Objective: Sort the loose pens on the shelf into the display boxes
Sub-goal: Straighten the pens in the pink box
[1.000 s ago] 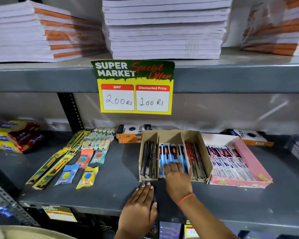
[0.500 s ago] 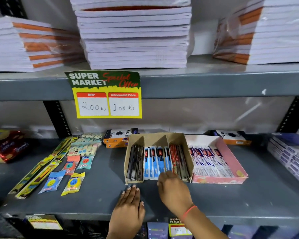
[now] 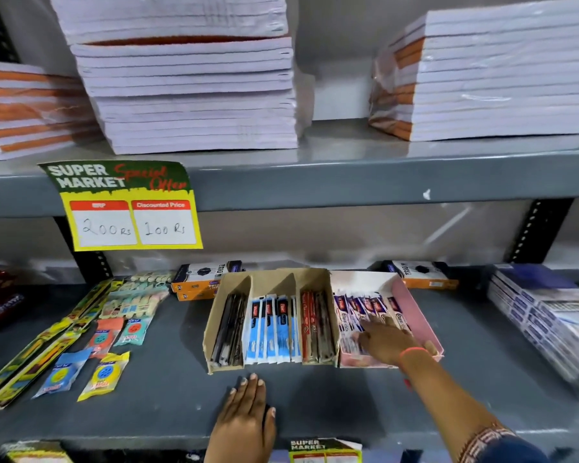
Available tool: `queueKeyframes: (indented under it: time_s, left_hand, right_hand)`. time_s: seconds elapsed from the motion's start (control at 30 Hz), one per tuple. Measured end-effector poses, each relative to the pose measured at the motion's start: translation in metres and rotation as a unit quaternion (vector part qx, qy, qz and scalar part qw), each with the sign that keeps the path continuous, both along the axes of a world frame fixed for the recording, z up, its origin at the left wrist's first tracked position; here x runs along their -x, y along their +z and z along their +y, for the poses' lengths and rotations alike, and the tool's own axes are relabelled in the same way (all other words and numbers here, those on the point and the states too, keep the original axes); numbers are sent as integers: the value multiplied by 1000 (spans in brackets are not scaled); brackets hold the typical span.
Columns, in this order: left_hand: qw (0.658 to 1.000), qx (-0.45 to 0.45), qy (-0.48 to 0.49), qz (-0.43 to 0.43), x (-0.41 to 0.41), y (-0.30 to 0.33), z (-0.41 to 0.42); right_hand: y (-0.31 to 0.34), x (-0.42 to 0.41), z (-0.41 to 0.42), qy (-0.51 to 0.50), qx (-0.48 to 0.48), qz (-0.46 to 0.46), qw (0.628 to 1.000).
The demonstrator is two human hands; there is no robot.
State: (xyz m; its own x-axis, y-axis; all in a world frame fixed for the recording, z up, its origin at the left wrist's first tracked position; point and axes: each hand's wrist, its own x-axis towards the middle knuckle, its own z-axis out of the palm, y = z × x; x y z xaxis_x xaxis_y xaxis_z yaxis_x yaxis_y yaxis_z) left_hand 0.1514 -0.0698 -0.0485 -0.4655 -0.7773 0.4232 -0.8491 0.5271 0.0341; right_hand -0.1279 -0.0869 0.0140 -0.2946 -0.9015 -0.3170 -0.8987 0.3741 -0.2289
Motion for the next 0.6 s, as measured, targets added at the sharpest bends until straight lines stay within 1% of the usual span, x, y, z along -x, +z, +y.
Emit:
queueKeyframes:
  time_s: [0.1,0.23,0.3,0.37,0.5,0.53,0.57,0.6]
  left_hand:
    - [1000,-3,5,-1,2,0,-1]
    - [1000,-3,5,-6,5,2,1]
    - [1000,-6,-5,-19,6,2,2]
    - [999,-39,-16,-30,6,4,4]
    - [992,-117,4,-51,1,6,9]
    - [991,-127,20,-34,0,9,7]
    - [995,-93,34,-32,0,10,5]
    - [985,-156,45,-53,-1,10,0]
  right_hand:
    - [0,7,-5,-18,-28,-15,999]
    - [-1,5,-9,-25,17,-10,999]
    - [0,-1,-11,-12,17,-6,1000]
    - [0,-3,-12,2,-4,-8,1000]
    - [-3,-2,-10,14,5,-5,1000]
    - [-3,-2,-8,26,-3,4,1000]
    - [-1,-2,-5,36,-10,8,999]
    - [3,-2,-3,33,-6,1,999]
